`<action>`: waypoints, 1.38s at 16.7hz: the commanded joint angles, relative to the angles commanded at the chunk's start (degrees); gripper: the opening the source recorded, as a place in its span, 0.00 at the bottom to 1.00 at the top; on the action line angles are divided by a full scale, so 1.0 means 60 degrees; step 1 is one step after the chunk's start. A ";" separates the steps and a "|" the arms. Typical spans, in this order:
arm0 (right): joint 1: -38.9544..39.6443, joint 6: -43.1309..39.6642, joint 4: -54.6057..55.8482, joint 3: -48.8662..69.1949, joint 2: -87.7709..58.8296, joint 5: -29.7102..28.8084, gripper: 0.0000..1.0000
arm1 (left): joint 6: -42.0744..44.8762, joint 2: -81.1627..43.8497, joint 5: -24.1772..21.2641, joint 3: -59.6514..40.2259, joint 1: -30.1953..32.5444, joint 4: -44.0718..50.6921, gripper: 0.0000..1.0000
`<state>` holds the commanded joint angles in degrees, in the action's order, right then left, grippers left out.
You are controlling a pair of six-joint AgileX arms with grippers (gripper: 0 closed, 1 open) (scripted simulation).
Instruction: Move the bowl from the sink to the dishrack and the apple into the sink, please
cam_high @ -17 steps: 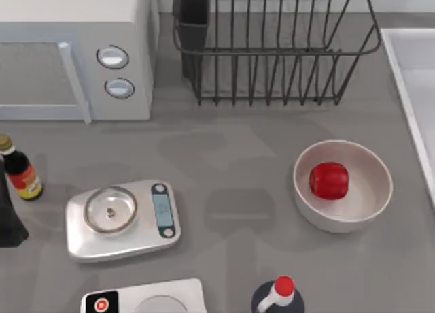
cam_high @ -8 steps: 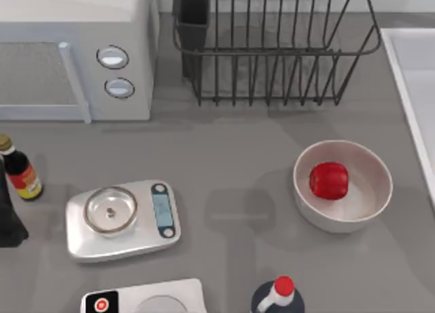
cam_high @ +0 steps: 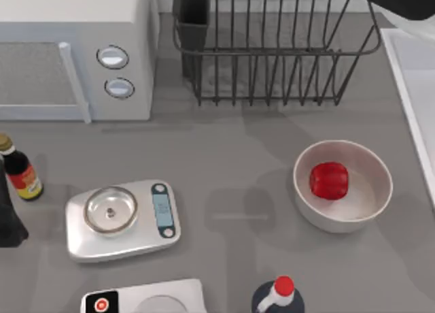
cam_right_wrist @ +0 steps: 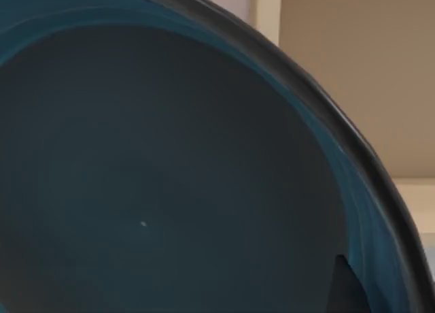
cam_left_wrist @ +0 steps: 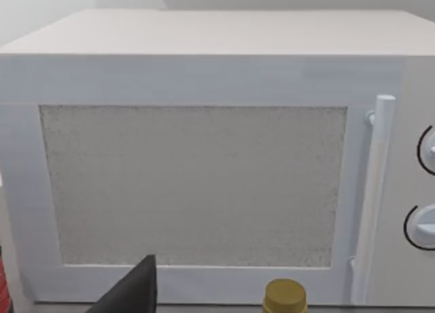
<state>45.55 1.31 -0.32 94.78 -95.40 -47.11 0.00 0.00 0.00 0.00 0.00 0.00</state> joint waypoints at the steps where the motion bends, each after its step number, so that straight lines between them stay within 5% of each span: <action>1: 0.0000 0.0000 0.0000 0.0000 0.0000 0.0000 0.00 | 0.0000 0.0000 0.0000 0.0000 0.0000 0.0000 1.00; 7: -0.0264 0.0000 0.1037 -0.0427 -0.0730 0.0244 0.00 | 0.0000 0.0000 0.0000 0.0000 0.0000 0.0000 1.00; 16: -0.1359 -0.0043 0.6138 -0.2676 -0.3296 0.1316 0.00 | 0.0000 0.0000 0.0000 0.0000 0.0000 0.0000 1.00; 23: -0.1556 -0.0049 0.6746 -0.3067 -0.3623 0.1500 0.00 | 0.0000 0.0000 0.0000 0.0000 0.0000 0.0000 1.00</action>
<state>36.21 1.02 40.15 76.38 -117.14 -38.11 0.00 0.00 0.00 0.00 0.00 0.00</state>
